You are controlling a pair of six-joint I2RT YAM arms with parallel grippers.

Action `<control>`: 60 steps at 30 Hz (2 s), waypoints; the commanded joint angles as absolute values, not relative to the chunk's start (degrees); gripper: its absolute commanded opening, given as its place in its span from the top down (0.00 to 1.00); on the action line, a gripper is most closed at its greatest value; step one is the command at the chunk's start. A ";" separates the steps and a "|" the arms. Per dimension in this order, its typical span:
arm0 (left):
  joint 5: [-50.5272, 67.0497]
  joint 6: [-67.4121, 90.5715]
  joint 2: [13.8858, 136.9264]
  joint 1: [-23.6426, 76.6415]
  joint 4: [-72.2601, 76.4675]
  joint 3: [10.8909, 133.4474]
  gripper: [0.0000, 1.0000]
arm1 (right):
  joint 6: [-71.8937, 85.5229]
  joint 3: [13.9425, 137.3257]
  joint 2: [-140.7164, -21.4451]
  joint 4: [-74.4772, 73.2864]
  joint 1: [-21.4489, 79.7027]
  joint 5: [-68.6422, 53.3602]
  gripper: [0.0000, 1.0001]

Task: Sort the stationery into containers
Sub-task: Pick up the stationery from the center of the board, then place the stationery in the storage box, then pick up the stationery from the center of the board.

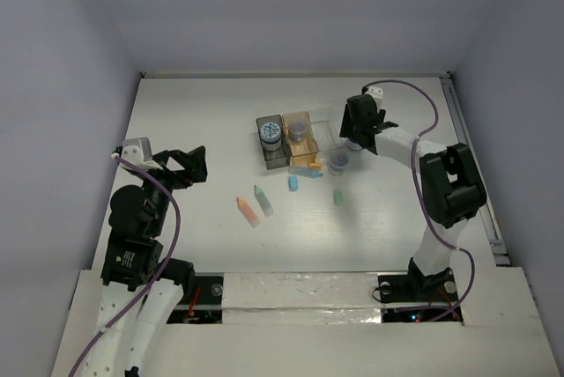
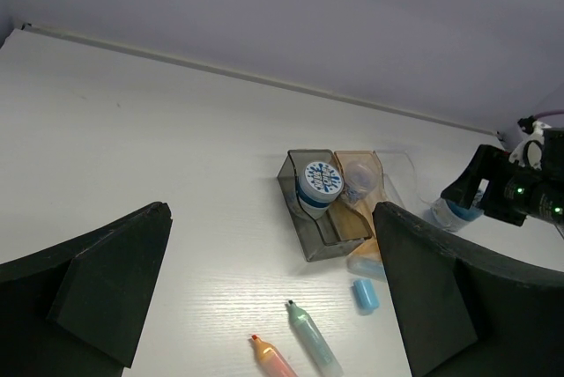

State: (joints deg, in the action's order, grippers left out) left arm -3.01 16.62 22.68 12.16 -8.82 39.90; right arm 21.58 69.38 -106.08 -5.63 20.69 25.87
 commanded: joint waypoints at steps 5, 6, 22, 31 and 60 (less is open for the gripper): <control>-1.94 16.17 22.41 12.30 -5.45 40.08 0.01 | 17.40 70.40 -92.12 0.34 25.38 18.92 0.51; -1.93 16.17 22.59 12.30 -5.45 39.99 0.01 | 17.40 70.66 -91.67 1.05 26.71 15.07 0.51; -1.67 16.17 22.24 12.30 -5.63 39.90 0.01 | 13.28 86.12 -105.38 -2.99 43.59 5.54 0.50; -1.67 16.17 22.06 12.30 -5.54 39.99 0.01 | 11.95 88.24 -109.51 -3.78 43.59 8.26 0.49; -1.05 16.00 21.97 14.50 -5.27 39.90 0.01 | 22.14 56.52 -84.99 -5.97 38.23 25.31 0.05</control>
